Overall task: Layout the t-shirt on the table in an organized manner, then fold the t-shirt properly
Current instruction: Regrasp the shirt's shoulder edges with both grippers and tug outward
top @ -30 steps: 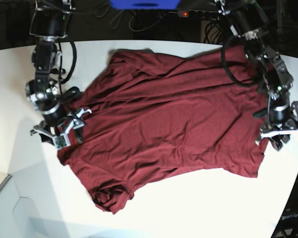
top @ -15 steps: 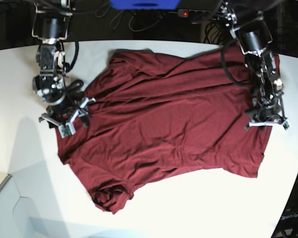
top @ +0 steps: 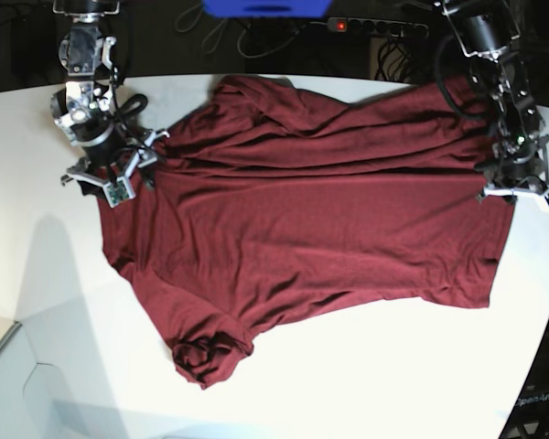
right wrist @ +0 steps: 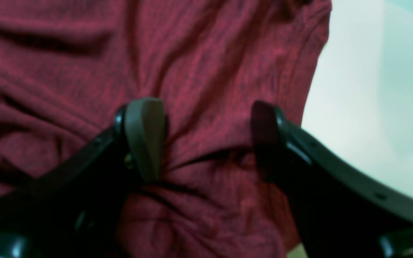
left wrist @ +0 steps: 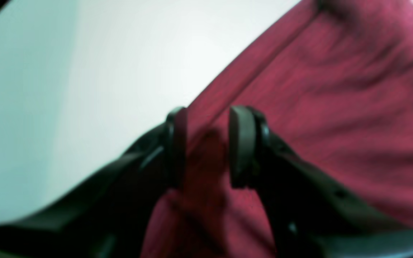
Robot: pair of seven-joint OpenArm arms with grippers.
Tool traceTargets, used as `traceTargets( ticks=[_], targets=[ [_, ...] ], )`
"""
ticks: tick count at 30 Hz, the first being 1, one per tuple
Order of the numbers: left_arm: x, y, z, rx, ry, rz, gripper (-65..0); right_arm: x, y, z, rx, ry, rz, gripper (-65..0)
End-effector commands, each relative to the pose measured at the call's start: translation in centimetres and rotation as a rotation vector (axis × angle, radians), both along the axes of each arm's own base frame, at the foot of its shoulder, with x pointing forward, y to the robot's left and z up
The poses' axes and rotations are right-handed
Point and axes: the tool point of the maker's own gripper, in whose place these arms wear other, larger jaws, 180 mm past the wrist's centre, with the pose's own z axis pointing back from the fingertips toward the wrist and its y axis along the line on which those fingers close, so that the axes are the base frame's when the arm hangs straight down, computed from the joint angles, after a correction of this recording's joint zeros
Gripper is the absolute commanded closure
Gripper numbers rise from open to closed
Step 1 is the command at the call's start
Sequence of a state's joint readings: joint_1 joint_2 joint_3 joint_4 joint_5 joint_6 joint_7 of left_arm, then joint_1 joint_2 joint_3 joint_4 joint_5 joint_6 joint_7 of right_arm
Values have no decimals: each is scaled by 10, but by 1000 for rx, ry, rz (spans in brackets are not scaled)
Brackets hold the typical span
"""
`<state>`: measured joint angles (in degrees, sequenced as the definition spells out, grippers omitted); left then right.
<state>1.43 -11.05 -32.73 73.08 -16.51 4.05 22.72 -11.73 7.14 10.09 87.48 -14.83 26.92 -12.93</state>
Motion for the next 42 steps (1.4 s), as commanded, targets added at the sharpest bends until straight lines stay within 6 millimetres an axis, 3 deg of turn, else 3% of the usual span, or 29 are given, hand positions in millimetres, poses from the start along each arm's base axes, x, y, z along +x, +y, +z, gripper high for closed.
traceTargets(
  ticks=[1,7,10,14,21,26,28,33,37,42],
  targets=[
    [10,8,20,37,-49,-2,-195,5,-3,14,-11,-43,5,-383],
    [16,4,45,67,-110,-17,-195,11,-5,34,-33,-98,11,-383],
    [24,2,72,102,-176,-31,-195,17,-4,47,-40,-134,15,-383],
    [45,0,86,93,-219,-33,-196,41,1,65,-31,-193,19,-384],
    [45,-6,18,-28,-88,6,-196,90,30,63,31,-203,62,-384],
    [31,-6,-1,-45,-33,12,-196,117,37,49,55,-163,70,-384],
    [17,-5,-11,-40,-1,12,-196,118,36,42,61,-141,66,-384],
    [-2,6,-8,2,15,10,-196,110,36,25,66,-97,61,-384],
    [-6,6,4,32,-1,-4,-196,94,36,13,68,-65,60,-384],
    [7,5,35,65,-77,-20,-196,80,36,1,68,-32,60,-384]
  ],
)
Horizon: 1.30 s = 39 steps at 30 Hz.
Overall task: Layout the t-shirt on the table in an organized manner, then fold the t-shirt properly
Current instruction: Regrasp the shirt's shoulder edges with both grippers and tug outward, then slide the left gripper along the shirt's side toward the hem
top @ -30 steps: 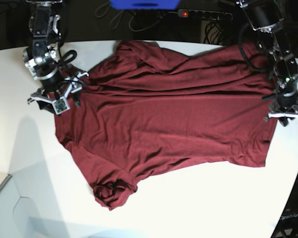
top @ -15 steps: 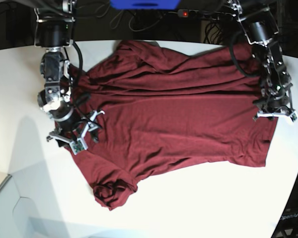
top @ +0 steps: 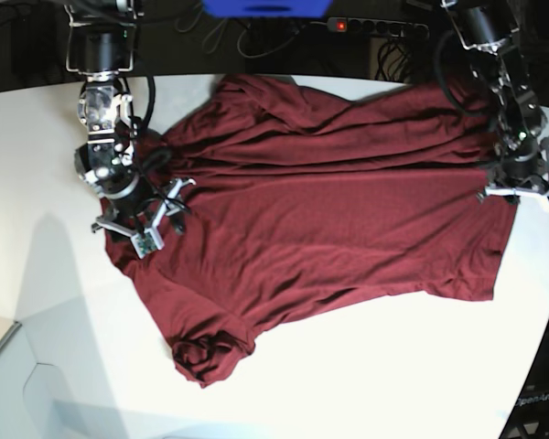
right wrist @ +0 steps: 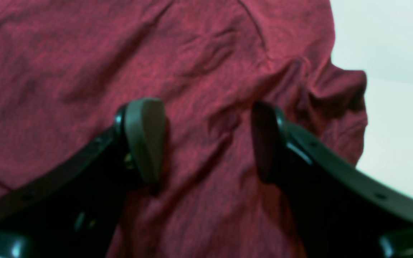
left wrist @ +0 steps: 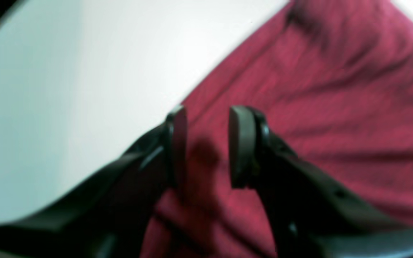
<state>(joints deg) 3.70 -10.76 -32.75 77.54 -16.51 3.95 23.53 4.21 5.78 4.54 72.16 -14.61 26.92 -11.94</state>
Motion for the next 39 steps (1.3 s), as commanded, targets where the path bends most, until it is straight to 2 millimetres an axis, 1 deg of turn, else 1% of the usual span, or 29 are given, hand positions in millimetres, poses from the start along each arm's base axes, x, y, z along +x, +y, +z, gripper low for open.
traceTargets(
  ticks=[1,4,5,7,10,12,14,17,19,21,22,24,25,30,33,35,39],
  targets=[
    [16,7,30,49,-83,-4,-196,-1,-4,2,-16,-4,-3,-384],
    [31,6,57,71,-152,-12,-197,-12,-4,2,-25,-3,2,-384],
    [40,7,66,72,-181,-11,-197,-14,-4,4,-27,-9,4,-384],
    [54,7,79,76,-216,-7,-198,-17,-3,11,-31,-29,8,-384],
    [71,9,79,46,-227,5,-200,-17,-2,24,-38,-63,12,-384],
    [84,14,83,38,-234,9,-202,-17,-2,27,-40,-72,12,-384],
    [94,17,76,8,-224,24,-235,-18,-3,27,-40,-71,10,-384],
    [110,17,66,-43,-208,41,-325,-18,-3,26,-41,-69,11,-384],
    [113,23,66,-39,-200,42,-375,-19,-3,25,-41,-68,11,-384],
    [115,24,65,-40,-199,41,-405,-19,-3,25,-41,-68,11,-383],
    [116,23,64,-41,-197,37,-407,-19,-3,25,-41,-66,11,-383],
    [126,16,72,-26,-204,6,-408,-19,-3,25,-40,-66,10,-382],
    [129,14,71,-29,-200,-1,-408,-19,-2,24,-39,-65,12,-382],
    [138,19,57,-32,-188,15,-408,-19,-2,24,-38,-65,12,-382],
    [154,6,49,-17,-167,-28,-408,-19,-1,24,-38,-65,13,-382],
    [159,4,44,0,-154,-44,-408,-19,-1,25,-38,-66,13,-382],
    [172,-7,32,30,-136,-78,-408,-19,-1,24,-38,-65,13,-381]
  ],
)
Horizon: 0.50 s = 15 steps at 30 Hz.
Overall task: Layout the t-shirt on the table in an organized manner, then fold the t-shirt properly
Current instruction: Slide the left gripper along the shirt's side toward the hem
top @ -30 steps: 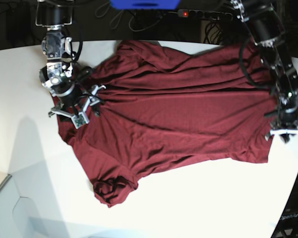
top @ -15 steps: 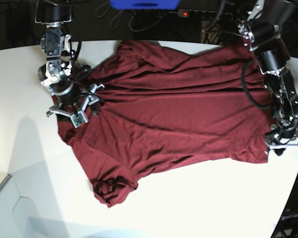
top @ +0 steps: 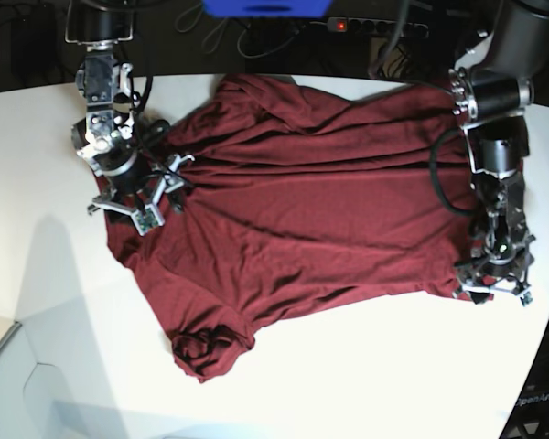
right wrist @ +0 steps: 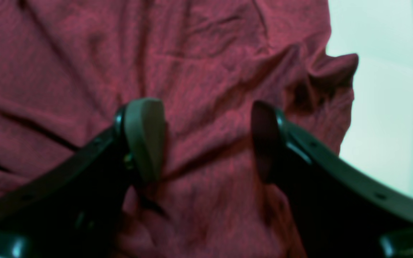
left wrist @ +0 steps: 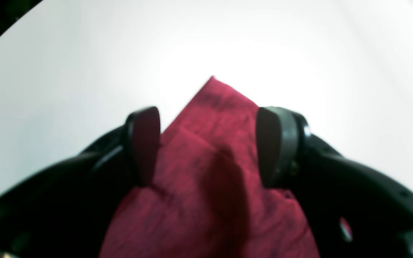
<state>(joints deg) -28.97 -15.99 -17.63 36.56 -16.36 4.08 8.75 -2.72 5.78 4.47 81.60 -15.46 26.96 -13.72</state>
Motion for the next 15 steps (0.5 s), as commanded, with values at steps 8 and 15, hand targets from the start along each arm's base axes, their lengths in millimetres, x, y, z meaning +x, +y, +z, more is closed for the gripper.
traceTargets(
  ticks=[8,15],
  targets=[
    [30,-3,33,56,-66,-38,-407,10,-1,15,8,-54,0,-381],
    [32,-16,7,60,36,-82,-407,12,-1,16,8,-59,0,-381]
  ],
)
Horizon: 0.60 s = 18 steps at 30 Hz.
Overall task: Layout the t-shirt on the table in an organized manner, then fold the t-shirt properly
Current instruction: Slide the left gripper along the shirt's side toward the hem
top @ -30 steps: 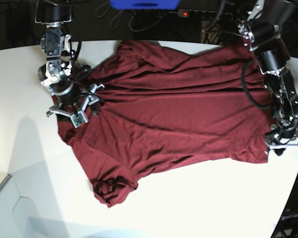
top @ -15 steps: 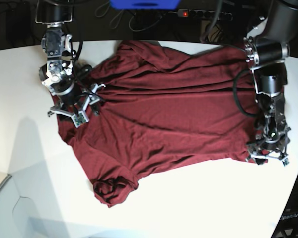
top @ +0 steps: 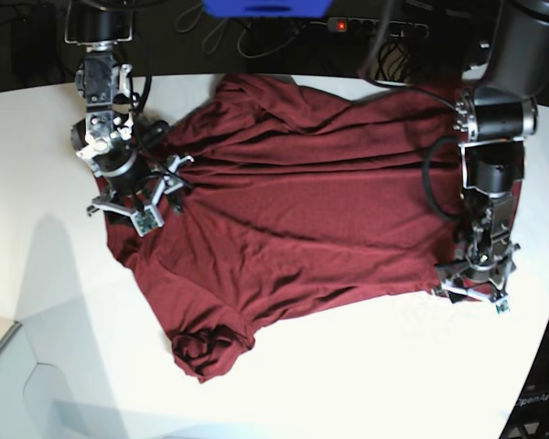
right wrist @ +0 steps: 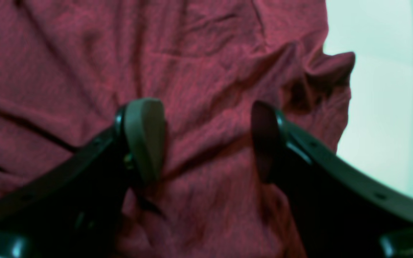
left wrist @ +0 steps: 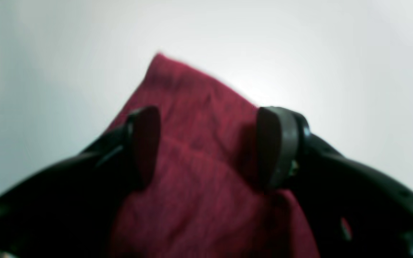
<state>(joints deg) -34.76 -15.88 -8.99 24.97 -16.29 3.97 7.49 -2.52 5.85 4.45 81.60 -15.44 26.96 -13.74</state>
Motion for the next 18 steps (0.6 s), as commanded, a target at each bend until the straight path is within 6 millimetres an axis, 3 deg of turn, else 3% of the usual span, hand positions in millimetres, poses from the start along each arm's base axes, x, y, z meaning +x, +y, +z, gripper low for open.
traceTargets(
  ticks=[1,5,10,15,18],
  targets=[
    [18,10,29,32,-70,2,-407,12,-1,16,9,-57,-1,-381],
    [16,6,24,49,-50,-19,-384,12,-1,16,9,-59,-1,-381],
    [15,3,21,59,-40,-35,-238,12,-1,15,8,-56,-1,-381],
    [15,6,22,104,-26,-54,-157,12,-1,15,10,-54,-1,-381],
    [16,6,23,113,-26,-57,-49,12,-1,15,10,-54,-1,-381]
  ],
)
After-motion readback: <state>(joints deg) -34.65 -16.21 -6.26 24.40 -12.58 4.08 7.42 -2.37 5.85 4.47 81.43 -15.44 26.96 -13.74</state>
